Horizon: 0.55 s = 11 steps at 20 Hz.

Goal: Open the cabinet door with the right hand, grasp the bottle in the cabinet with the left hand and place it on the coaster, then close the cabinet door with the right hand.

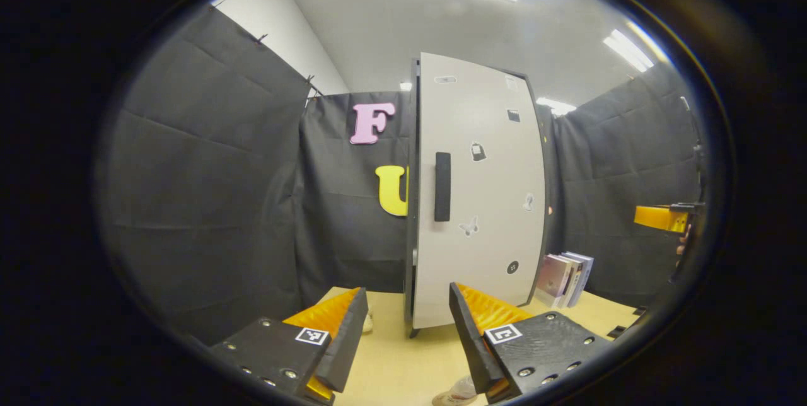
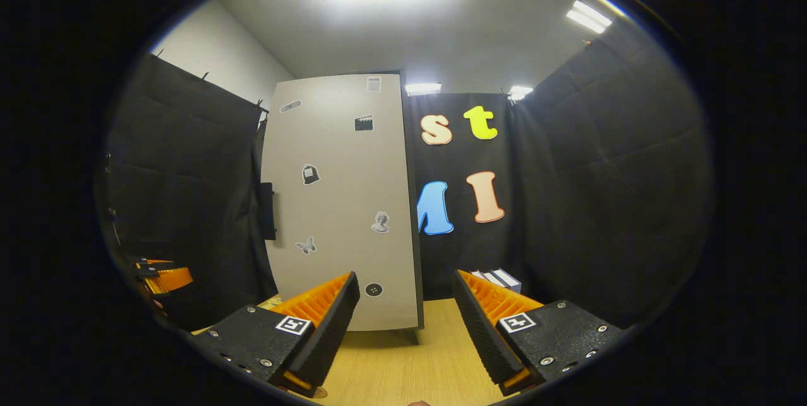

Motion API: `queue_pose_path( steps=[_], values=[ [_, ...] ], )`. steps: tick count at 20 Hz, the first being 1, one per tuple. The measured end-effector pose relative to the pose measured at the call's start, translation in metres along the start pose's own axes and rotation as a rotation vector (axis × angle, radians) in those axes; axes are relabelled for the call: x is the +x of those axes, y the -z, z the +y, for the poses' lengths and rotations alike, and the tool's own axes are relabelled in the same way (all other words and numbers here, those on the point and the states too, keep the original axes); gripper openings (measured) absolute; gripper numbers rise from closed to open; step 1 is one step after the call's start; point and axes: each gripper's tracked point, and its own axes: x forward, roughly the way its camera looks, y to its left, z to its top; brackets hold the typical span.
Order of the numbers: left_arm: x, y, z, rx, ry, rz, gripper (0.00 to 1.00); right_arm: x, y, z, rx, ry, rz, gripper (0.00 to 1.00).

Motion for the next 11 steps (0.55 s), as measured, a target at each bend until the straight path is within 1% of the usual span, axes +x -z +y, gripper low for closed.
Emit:
queue_pose_path(
  steps=[11],
  values=[
    [0.0020, 0.0027, 0.0022, -0.009, -0.006, 0.006, 0.74, 0.0032, 0.0054, -0.0009, -0.006, 0.015, 0.004, 0.93]
  ],
)
